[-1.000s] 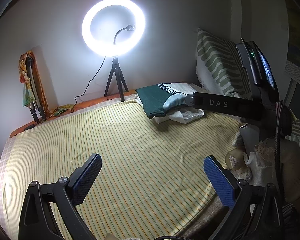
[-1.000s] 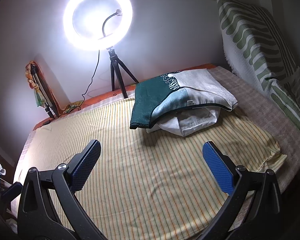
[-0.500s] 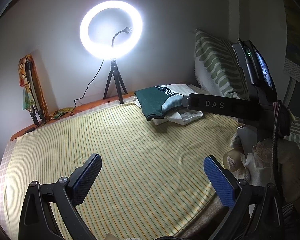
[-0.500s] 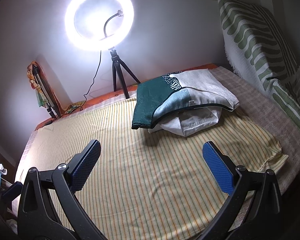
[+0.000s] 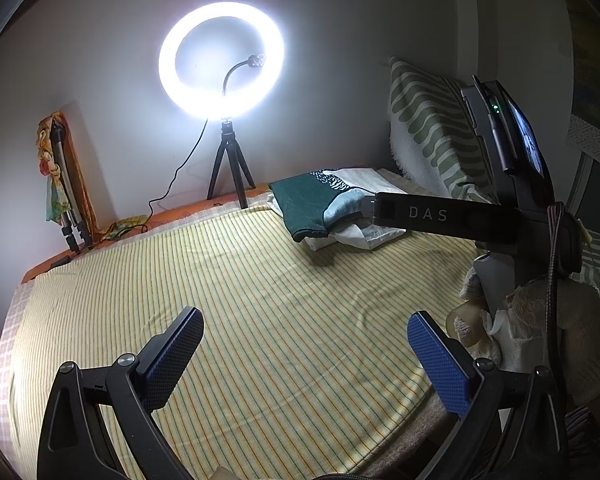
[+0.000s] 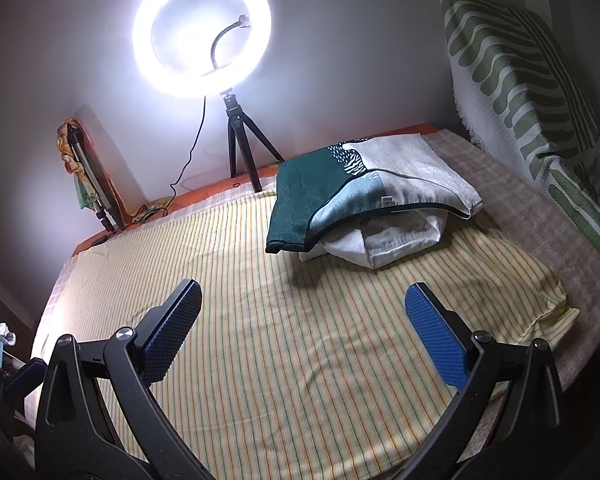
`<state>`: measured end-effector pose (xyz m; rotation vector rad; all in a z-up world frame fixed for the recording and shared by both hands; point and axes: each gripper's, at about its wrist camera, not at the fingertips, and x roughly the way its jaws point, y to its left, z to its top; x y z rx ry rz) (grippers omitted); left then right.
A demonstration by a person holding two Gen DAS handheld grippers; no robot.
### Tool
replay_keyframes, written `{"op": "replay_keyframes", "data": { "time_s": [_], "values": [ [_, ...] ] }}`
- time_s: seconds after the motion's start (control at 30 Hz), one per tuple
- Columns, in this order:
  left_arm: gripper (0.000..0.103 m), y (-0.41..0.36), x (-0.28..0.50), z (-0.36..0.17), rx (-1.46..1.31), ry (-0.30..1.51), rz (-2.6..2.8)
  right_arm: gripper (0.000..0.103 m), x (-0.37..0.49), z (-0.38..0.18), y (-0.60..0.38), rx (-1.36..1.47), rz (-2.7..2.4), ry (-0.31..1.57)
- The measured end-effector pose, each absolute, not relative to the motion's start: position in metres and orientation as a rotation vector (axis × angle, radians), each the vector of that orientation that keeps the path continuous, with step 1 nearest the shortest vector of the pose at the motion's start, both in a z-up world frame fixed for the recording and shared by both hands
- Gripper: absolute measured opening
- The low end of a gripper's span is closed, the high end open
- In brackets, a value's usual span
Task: Fold small clothes
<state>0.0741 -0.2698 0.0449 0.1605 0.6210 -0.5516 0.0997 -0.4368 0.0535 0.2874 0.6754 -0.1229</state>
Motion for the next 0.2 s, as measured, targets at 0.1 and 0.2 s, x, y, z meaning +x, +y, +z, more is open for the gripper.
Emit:
{"op": "replay_keyframes", "data": {
  "time_s": [0.1, 0.2],
  "values": [
    [0.103, -0.269, 0.0732, 0.0454, 0.16, 0.612, -0.546, 0.103, 0.0997, 0.0533, -0.4372, 0.286, -0.121, 0.676],
    [0.102, -0.2692, 0.073, 0.0464, 0.163, 0.602, -0.542, 0.103, 0.0996, 0.0533, -0.437, 0.287, -0.123, 0.675]
  ]
}}
